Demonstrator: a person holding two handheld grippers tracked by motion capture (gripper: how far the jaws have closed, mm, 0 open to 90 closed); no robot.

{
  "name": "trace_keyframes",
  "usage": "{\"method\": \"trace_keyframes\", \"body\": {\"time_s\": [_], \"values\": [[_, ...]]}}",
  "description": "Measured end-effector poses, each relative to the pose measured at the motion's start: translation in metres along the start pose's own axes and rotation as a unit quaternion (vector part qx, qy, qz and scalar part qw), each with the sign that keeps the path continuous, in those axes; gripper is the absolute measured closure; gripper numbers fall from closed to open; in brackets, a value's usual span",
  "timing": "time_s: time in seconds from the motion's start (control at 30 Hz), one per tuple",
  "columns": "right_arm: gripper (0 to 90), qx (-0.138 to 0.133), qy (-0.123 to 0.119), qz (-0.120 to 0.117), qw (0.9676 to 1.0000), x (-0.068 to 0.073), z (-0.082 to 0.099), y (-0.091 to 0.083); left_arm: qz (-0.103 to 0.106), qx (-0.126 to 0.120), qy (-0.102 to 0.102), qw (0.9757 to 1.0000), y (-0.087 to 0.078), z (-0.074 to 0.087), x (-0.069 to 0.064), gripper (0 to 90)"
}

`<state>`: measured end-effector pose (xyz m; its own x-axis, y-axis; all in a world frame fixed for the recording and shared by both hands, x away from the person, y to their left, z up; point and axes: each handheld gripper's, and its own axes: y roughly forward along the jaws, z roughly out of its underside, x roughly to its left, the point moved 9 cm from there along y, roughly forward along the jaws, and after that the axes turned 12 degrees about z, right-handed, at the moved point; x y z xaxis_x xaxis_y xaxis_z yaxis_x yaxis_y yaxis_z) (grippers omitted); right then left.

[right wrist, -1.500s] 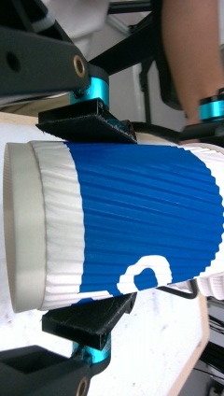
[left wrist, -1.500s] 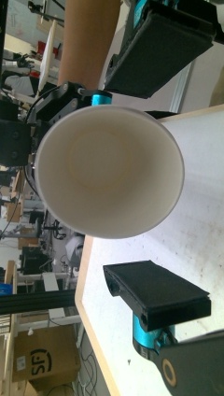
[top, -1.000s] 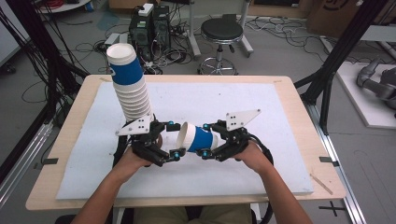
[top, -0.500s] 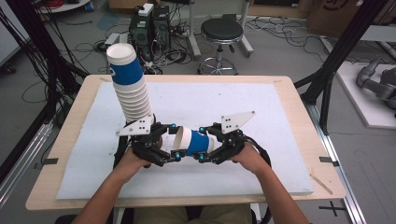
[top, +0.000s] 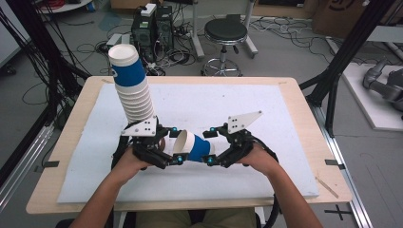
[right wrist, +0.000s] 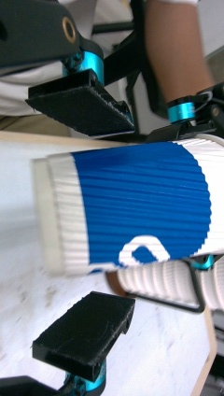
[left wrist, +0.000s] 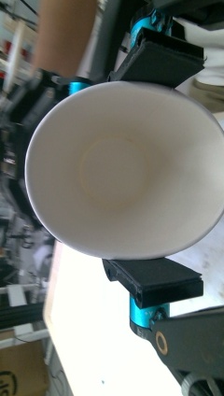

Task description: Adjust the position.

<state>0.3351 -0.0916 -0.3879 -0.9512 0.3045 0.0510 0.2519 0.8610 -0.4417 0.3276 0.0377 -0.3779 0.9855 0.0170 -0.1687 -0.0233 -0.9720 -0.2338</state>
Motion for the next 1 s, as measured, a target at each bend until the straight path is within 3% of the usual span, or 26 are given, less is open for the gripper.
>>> {"method": "trace_keyframes", "body": {"time_s": [0.2, 0.33, 0.53, 0.73, 0.87, 1.0], "values": [[14.2, 0.045, -0.034, 0.01, 0.9984, -0.005, 0.0, -0.009, -0.006, 0.046, -0.005, 0.9989, 0.001, 0.002, 0.0, 20.8], [14.2, 0.083, -0.056, 0.005, 0.995, -0.003, -0.001, -0.007, -0.006, 0.075, -0.003, 0.9971, 0.004, 0.004, 0.0, 20.7], [14.2, 0.117, -0.075, -0.015, 0.9902, 0.002, 0.0, 0.005, -0.002, 0.096, -0.003, 0.9954, 0.009, 0.006, -0.003, 20.6], [14.3, 0.155, -0.088, -0.035, 0.9834, 0.008, 0.006, 0.018, 0.001, 0.11, 0.001, 0.994, 0.012, 0.008, -0.005, 20.6], [14.3, 0.171, -0.093, -0.046, 0.9797, 0.011, 0.008, 0.025, 0.002, 0.127, 0.005, 0.9919, 0.015, 0.011, -0.006, 20.6], [14.4, 0.18, -0.099, -0.052, 0.9772, 0.014, 0.009, 0.03, 0.004, 0.131, 0.004, 0.9914, 0.017, 0.012, -0.008, 20.6]]}}
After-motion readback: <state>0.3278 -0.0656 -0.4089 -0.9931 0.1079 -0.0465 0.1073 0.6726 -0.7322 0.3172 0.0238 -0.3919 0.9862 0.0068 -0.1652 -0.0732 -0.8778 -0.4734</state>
